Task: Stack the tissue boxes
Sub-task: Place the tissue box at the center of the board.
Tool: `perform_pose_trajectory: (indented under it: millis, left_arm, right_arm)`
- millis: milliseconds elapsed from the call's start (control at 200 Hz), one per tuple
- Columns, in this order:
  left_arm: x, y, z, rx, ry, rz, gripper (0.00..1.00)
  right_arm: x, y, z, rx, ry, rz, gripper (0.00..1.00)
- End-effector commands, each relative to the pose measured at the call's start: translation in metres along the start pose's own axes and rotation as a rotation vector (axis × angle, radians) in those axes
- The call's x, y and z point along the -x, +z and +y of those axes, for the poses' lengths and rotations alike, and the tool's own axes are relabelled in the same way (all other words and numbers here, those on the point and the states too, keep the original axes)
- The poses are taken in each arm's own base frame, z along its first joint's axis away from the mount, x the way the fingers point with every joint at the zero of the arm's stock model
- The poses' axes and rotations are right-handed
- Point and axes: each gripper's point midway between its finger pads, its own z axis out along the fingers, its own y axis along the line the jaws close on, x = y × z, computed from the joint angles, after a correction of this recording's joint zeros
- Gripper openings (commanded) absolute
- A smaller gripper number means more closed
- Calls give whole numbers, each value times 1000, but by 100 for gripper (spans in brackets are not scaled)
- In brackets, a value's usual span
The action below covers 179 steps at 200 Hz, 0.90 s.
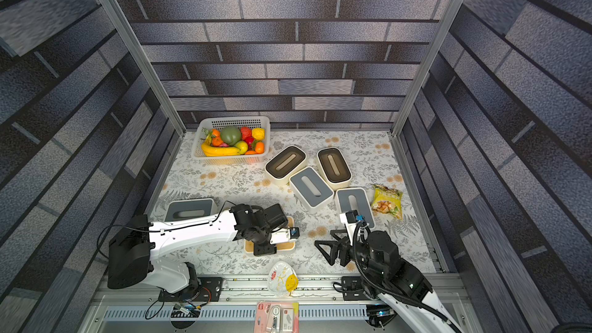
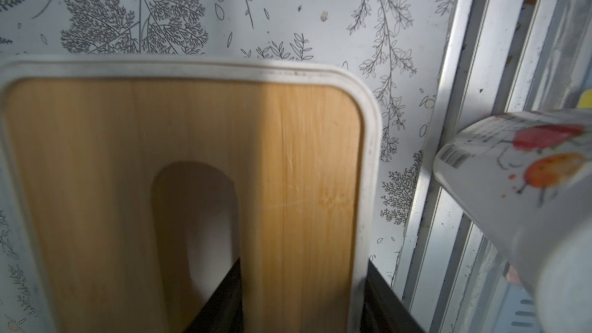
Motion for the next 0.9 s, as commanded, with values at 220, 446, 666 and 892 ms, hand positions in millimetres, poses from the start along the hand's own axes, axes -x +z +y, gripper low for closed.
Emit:
perform_pose_trajectory:
  millis: [220, 446, 666, 892]
  left_arm:
    - [3, 2, 1, 26, 23, -11, 48]
    - [3, 5, -3, 17, 37, -8, 49]
    - [5, 7, -8, -3, 40, -6, 50]
    - [10, 7, -12, -23, 41, -27, 50]
  right_arm:
    - [0, 1, 3, 20, -23, -2, 100]
    - [0, 1, 3, 23, -23, -2, 100]
    - [0, 1, 3, 21, -23, -3, 100]
    - [0, 1, 3, 22, -23, -3, 100]
